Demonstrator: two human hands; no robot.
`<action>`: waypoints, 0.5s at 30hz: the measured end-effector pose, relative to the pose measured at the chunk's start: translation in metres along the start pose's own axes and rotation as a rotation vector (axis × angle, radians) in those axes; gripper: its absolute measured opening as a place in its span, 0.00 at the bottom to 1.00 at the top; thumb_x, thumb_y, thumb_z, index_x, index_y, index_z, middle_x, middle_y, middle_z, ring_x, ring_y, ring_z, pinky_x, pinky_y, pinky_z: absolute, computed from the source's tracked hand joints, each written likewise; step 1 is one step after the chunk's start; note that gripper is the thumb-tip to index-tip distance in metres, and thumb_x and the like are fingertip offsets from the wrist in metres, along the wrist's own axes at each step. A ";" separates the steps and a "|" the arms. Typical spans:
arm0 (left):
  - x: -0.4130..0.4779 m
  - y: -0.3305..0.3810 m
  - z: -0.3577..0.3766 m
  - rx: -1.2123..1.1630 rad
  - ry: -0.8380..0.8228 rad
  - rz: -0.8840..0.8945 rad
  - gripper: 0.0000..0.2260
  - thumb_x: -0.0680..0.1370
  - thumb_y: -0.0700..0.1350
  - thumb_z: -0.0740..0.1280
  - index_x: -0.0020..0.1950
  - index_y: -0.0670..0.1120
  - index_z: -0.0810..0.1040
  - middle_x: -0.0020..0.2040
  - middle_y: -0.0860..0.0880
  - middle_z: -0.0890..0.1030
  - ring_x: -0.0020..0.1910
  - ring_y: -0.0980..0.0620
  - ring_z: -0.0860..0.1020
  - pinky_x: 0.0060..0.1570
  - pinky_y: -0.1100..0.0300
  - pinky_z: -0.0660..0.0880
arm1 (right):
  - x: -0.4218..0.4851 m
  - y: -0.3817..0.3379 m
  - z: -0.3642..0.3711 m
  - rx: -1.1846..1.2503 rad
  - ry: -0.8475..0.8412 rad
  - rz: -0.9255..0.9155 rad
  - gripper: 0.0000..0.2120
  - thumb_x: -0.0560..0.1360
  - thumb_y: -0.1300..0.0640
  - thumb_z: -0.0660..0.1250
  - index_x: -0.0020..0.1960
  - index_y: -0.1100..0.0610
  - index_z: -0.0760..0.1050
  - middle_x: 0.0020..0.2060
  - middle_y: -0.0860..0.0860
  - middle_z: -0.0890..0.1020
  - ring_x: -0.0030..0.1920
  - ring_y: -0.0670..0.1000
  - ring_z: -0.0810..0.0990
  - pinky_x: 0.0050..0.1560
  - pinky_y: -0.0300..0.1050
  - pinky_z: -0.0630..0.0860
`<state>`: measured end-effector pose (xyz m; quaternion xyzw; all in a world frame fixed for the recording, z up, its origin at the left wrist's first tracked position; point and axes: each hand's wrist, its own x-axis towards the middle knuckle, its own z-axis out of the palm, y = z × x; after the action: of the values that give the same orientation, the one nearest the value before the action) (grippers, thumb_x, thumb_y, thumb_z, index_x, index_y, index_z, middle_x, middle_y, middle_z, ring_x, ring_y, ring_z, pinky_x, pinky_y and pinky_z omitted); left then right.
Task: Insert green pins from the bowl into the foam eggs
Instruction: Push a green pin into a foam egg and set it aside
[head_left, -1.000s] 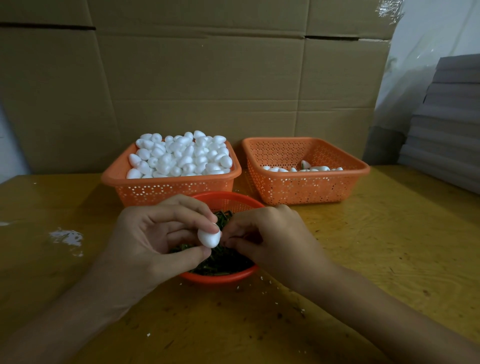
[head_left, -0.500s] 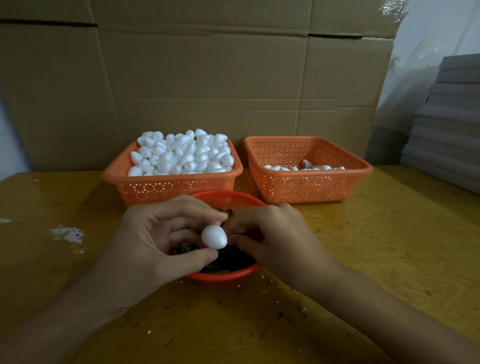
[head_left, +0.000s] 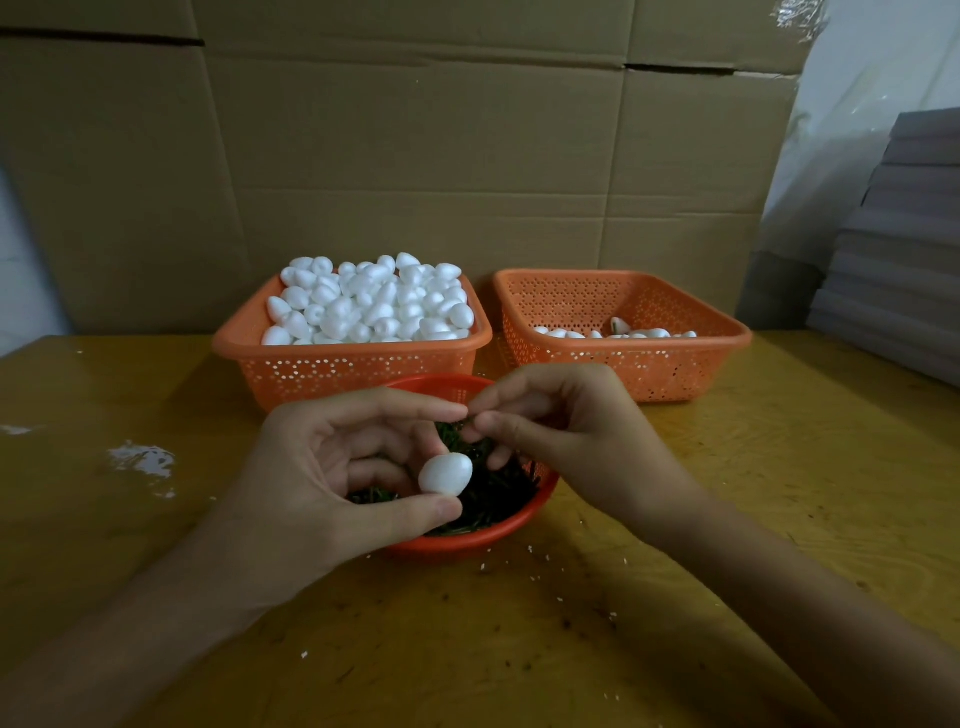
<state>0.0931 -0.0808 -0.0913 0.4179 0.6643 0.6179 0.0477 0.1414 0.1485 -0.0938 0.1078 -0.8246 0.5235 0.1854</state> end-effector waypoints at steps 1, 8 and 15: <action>0.000 0.001 0.000 0.003 0.002 -0.008 0.22 0.63 0.39 0.82 0.56 0.51 0.88 0.46 0.43 0.85 0.43 0.48 0.86 0.42 0.62 0.81 | 0.001 0.000 -0.002 0.018 -0.009 0.009 0.05 0.77 0.65 0.74 0.53 0.62 0.84 0.42 0.52 0.89 0.41 0.56 0.88 0.48 0.53 0.85; -0.001 0.002 0.002 0.008 0.023 -0.027 0.17 0.64 0.41 0.81 0.52 0.51 0.90 0.45 0.45 0.84 0.41 0.49 0.85 0.40 0.63 0.80 | 0.003 0.000 -0.010 -0.033 -0.122 0.016 0.09 0.74 0.71 0.74 0.52 0.62 0.84 0.46 0.51 0.89 0.50 0.49 0.88 0.54 0.40 0.82; -0.002 0.004 0.001 -0.025 0.016 -0.041 0.15 0.67 0.39 0.80 0.52 0.51 0.89 0.46 0.44 0.87 0.42 0.50 0.86 0.39 0.62 0.82 | 0.003 -0.001 -0.010 -0.111 -0.152 0.003 0.11 0.74 0.72 0.74 0.53 0.60 0.85 0.47 0.49 0.89 0.52 0.46 0.88 0.58 0.43 0.82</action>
<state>0.0972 -0.0813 -0.0886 0.3988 0.6652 0.6284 0.0602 0.1408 0.1574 -0.0881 0.1356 -0.8642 0.4675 0.1273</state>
